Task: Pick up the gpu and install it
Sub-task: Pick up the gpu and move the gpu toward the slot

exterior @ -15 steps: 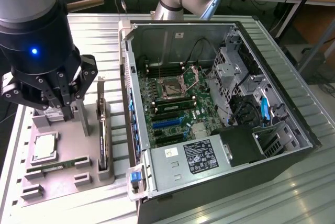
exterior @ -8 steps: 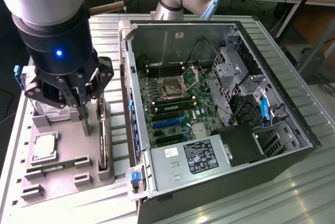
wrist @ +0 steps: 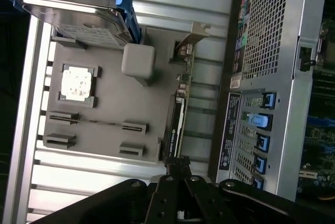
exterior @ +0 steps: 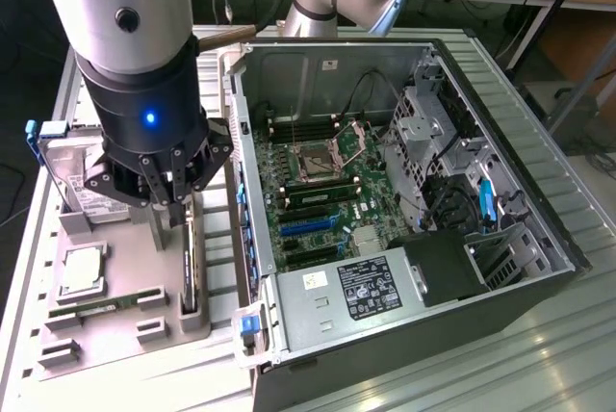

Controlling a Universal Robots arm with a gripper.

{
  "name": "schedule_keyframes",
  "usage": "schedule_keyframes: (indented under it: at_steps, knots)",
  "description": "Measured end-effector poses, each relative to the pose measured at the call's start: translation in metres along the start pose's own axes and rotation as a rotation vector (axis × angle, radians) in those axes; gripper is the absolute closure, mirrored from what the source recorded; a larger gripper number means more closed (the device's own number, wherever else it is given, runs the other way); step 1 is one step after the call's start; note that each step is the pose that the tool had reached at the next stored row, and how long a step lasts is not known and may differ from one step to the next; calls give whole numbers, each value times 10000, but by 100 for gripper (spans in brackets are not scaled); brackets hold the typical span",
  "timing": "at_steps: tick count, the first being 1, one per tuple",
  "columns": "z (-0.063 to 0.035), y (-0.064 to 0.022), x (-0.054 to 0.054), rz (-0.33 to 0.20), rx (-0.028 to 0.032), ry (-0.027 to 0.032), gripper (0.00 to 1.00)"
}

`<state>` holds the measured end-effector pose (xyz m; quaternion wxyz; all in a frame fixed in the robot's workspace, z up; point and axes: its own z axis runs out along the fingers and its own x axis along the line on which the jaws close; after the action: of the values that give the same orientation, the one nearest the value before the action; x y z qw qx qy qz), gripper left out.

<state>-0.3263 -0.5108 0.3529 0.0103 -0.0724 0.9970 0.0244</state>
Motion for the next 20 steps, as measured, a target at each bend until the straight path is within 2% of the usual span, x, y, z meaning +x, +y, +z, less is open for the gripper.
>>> schedule_keyframes:
  at_steps: [3, 4, 5, 6, 7, 9, 13, 20]
  knots:
    - [5, -1, 0, 1, 0, 0, 89]
    - [5, -1, -1, 0, 0, 0, 77]
    - [5, -1, -1, 0, 0, 0, 71]
    - [5, -1, -1, 0, 0, 0, 71]
    - [33, -2, -1, 0, -2, -2, 64]
    - [82, -5, -4, 139, 2, -7, 64]
    - [168, -9, -1, 774, 16, -37, 64]
    - [409, -21, 4, 797, 18, -39, 64]
